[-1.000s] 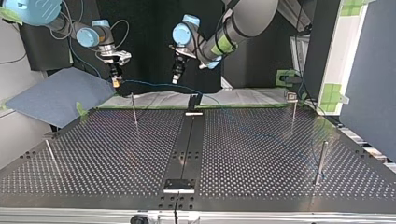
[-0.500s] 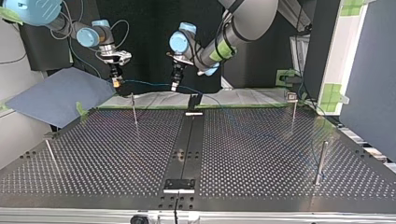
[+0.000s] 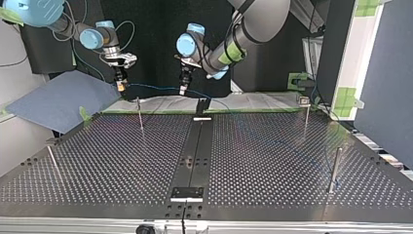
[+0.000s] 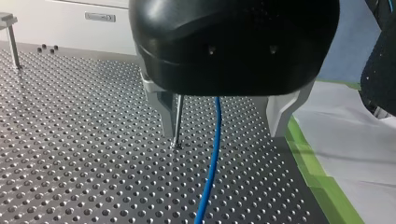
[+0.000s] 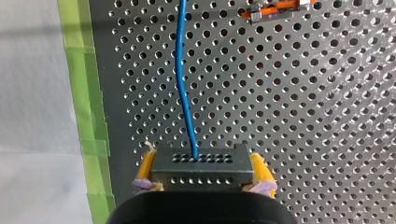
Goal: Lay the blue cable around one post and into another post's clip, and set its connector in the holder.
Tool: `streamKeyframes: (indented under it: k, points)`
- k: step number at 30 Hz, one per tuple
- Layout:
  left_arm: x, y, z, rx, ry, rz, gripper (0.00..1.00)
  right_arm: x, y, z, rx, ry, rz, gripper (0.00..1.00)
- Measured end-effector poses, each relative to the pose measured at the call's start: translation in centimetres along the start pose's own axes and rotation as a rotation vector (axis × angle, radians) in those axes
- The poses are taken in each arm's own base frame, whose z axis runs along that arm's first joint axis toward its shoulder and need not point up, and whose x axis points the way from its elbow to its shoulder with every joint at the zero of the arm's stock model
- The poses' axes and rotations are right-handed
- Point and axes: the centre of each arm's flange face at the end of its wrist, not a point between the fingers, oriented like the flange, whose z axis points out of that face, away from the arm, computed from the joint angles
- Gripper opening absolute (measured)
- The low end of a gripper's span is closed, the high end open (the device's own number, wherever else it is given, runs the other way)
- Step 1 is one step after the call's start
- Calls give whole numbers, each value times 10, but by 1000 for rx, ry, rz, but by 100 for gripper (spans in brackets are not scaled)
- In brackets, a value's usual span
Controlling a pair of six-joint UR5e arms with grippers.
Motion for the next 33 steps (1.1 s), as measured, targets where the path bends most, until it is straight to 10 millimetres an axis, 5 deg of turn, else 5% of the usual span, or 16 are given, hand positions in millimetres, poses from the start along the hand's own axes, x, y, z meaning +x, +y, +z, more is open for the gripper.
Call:
streamKeyframes:
  k: [4, 5, 8, 21, 33]
  points:
    - [0, -2, 0, 10, -1, 0, 80, 0, 1, 0, -5, 0, 0, 0]
    - [0, -2, 0, 12, -1, 0, 62, 0, 1, 0, -8, 0, 0, 0]
    - [0, -2, -1, 14, -1, 0, 56, 0, 2, 0, -12, 1, 0, 0]
    - [0, -5, -3, 19, -2, 0, 46, 0, 4, 0, -21, 1, -1, 0]
    - [-1, -5, -2, 14, -9, -3, 1, 0, 4, 0, -20, 1, -2, 0]
